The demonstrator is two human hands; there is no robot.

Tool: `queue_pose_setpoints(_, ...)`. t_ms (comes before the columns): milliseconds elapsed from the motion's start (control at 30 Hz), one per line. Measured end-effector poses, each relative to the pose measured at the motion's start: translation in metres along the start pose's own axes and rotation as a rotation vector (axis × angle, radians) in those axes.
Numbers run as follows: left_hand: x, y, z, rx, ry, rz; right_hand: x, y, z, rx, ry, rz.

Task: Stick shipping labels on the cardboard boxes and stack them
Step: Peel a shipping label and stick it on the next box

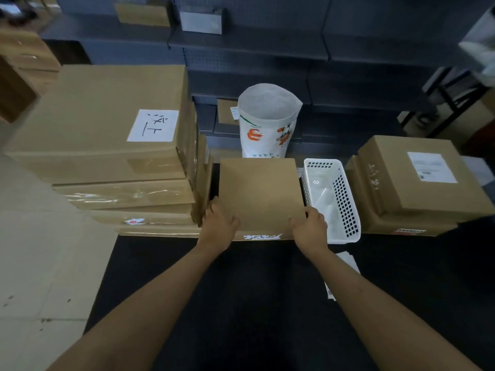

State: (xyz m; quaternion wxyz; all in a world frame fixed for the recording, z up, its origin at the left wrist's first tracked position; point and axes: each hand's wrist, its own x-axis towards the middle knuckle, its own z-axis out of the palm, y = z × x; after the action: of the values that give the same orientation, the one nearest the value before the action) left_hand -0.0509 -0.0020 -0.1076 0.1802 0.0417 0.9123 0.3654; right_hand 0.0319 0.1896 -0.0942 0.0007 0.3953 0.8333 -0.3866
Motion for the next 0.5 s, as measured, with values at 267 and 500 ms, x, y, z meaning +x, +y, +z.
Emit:
queue_pose_setpoints(267,0.034,-0.013,0.024,-0.177,0.048,-0.260,0.024,0.009,0.021,-0.058,0.007,0.117)
queue_pose_setpoints(500,0.033,-0.015,0.026,-0.161,0.069,-0.217,0.022,0.014,0.020,0.048,0.027,0.096)
